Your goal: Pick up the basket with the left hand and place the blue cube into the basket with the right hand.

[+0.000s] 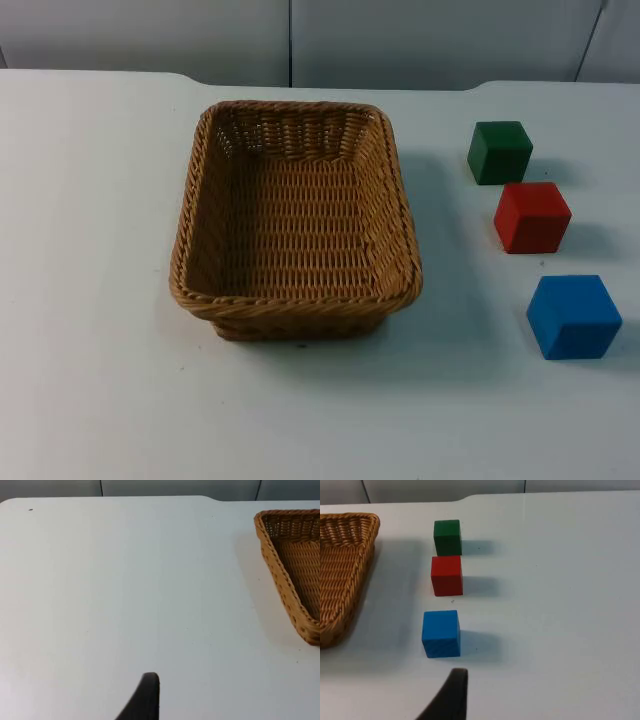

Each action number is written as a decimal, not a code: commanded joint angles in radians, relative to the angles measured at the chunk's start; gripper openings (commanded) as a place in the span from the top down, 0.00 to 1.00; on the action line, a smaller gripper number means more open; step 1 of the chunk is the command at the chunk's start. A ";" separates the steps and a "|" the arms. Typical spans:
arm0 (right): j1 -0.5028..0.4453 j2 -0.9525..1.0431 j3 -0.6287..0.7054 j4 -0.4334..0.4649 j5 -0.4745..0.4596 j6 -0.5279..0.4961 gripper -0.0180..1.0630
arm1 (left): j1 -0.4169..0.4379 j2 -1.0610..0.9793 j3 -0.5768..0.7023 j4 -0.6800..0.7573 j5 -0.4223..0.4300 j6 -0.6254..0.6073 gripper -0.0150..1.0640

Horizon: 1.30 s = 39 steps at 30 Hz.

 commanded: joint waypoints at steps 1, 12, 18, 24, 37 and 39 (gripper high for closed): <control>-0.008 -0.003 0.008 -0.006 -0.009 -0.005 0.02 | -0.004 -0.006 0.008 -0.013 -0.008 -0.003 0.16; -0.008 -0.003 0.008 -0.006 -0.009 -0.005 0.02 | -0.004 0.003 -0.006 -0.096 -0.036 -0.003 0.16; -0.008 -0.003 0.008 -0.006 -0.009 -0.005 0.02 | -0.004 0.120 -0.060 -0.109 -0.111 0.001 0.16; -0.008 -0.003 0.008 -0.006 -0.009 -0.005 0.02 | -0.004 0.280 -0.110 -0.115 -0.181 0.005 0.16; -0.008 -0.003 0.008 -0.006 -0.009 -0.005 0.02 | -0.004 0.691 -0.272 -0.243 -0.278 0.186 0.16; -0.008 -0.003 0.008 -0.006 -0.009 -0.005 0.02 | -0.004 0.765 -0.303 -0.308 -0.298 0.237 0.16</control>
